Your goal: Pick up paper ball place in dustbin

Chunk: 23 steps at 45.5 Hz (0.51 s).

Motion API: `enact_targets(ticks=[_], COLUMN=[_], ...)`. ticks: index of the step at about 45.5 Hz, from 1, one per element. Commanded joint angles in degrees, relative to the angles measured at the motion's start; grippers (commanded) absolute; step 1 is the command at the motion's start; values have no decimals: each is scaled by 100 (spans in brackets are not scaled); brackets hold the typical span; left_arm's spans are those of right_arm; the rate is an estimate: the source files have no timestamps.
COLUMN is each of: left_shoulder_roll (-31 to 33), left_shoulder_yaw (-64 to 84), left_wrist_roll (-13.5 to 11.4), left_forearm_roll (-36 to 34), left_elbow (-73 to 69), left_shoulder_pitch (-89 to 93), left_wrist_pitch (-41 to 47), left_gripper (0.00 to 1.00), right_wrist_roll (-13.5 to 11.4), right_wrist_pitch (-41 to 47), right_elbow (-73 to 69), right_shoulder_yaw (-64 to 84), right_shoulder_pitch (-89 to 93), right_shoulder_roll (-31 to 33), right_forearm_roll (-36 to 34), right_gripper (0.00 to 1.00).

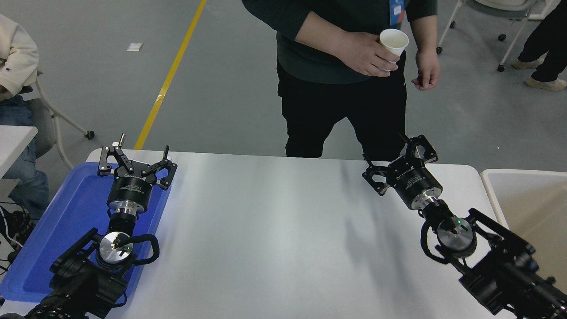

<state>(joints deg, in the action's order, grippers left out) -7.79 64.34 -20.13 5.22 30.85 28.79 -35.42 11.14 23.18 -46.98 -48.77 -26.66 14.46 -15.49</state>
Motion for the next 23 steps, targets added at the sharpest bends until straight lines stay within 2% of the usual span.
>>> enact_targets(ticks=[1,23], left_shoulder_roll=[5,-3], left_shoulder_yaw=[0,0], left_wrist_roll=[0,0], left_forearm_roll=[-3,-3], left_elbow=[0,0], left_shoulder_pitch=[4,4], left_wrist_pitch=[0,0], left_gripper=[100,100], right_wrist_roll=[2,-7], right_wrist_pitch=[574,1031], right_elbow=[506,1068], right_shoulder_yaw=[-18,17], right_shoulder_pitch=[187,231], right_shoulder_roll=[-57,-14], right_forearm_roll=[-94,-86], right_gripper=[100,100])
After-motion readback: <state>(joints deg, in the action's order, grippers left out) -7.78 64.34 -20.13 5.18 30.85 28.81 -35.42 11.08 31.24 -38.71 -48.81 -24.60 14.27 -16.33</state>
